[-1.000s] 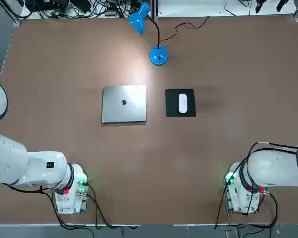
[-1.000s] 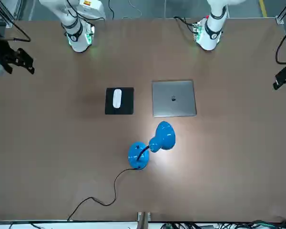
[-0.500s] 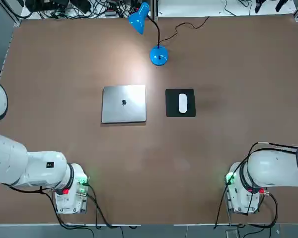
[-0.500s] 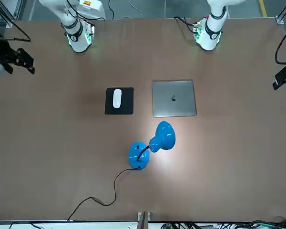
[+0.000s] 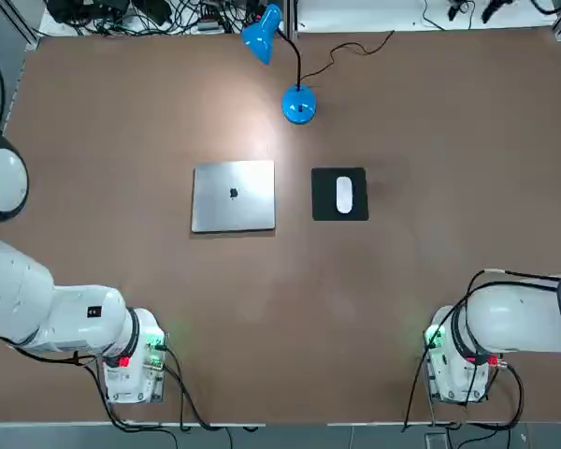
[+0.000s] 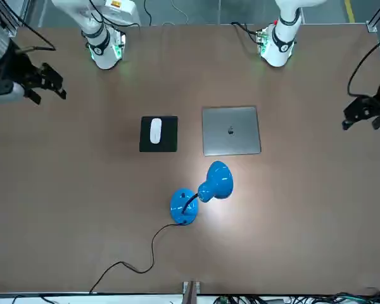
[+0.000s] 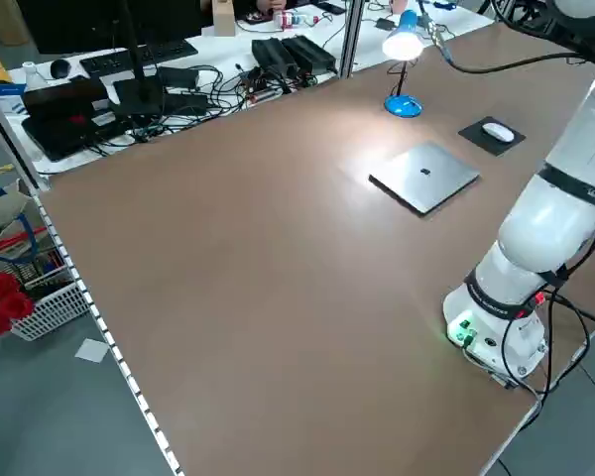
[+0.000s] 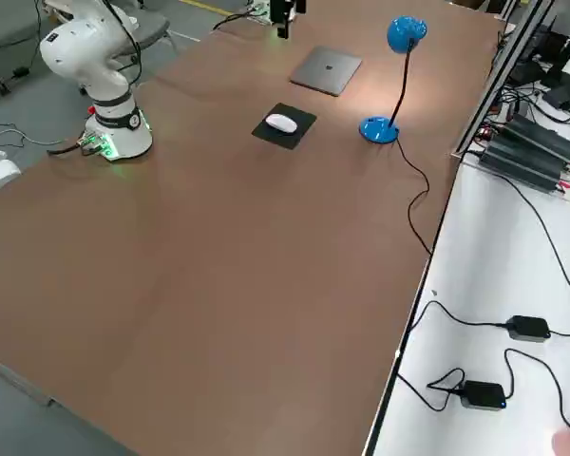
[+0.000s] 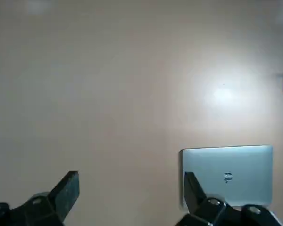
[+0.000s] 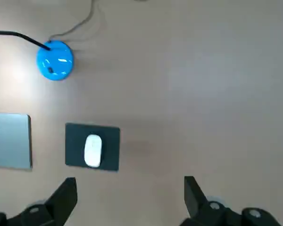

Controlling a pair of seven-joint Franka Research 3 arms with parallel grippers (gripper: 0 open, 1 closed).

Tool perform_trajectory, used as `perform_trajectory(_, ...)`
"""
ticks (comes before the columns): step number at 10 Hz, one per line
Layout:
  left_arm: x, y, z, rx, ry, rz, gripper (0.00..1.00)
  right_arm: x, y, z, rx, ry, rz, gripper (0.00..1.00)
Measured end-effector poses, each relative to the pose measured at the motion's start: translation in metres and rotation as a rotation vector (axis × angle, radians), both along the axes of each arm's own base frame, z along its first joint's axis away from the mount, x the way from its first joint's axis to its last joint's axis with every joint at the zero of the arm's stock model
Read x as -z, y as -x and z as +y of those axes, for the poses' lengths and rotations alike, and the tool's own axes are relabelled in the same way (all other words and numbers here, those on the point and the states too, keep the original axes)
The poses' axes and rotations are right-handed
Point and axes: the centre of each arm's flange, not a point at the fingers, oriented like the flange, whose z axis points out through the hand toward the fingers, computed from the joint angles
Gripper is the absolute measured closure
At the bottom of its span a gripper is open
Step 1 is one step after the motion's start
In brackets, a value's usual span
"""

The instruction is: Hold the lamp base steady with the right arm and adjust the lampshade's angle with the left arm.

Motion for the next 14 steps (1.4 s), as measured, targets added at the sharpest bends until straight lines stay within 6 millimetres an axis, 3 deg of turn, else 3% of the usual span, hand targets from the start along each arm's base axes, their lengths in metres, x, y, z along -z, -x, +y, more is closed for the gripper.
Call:
perform_trajectory(2, 0.009, -0.009, -0.034, 0.072, 0.011, -0.014, 0.02, 0.036, -0.023, 0.055, -0.066, -0.026, -0.078, 0.00)
perform_trajectory(3, 0.008, -0.012, -0.041, 0.125, 0.012, -0.038, 0.02, 0.053, -0.035, 0.084, -0.098, -0.045, -0.118, 0.00)
perform_trajectory(5, 0.004, -0.015, -0.041, 0.254, 0.007, -0.069, 0.02, 0.095, -0.061, 0.131, -0.134, -0.097, -0.221, 0.00)
perform_trajectory(7, 0.002, -0.015, -0.043, 0.378, 0.011, -0.083, 0.02, 0.152, -0.080, 0.171, -0.145, -0.164, -0.323, 0.00)
perform_trajectory(8, 0.001, -0.015, -0.044, 0.464, 0.017, -0.088, 0.03, 0.184, -0.090, 0.187, -0.137, -0.203, -0.375, 0.00)
perform_trajectory(10, 0.000, -0.015, -0.043, 0.630, 0.056, -0.108, 0.02, 0.270, -0.104, 0.218, -0.150, -0.249, -0.478, 0.00)
perform_trajectory(12, 0.001, -0.016, -0.043, 0.711, 0.071, -0.116, 0.02, 0.345, -0.117, 0.238, -0.219, -0.243, -0.532, 0.00)
perform_trajectory(14, 0.002, -0.015, -0.053, 0.803, 0.067, -0.122, 0.01, 0.364, -0.135, 0.267, -0.230, -0.280, -0.554, 0.00)
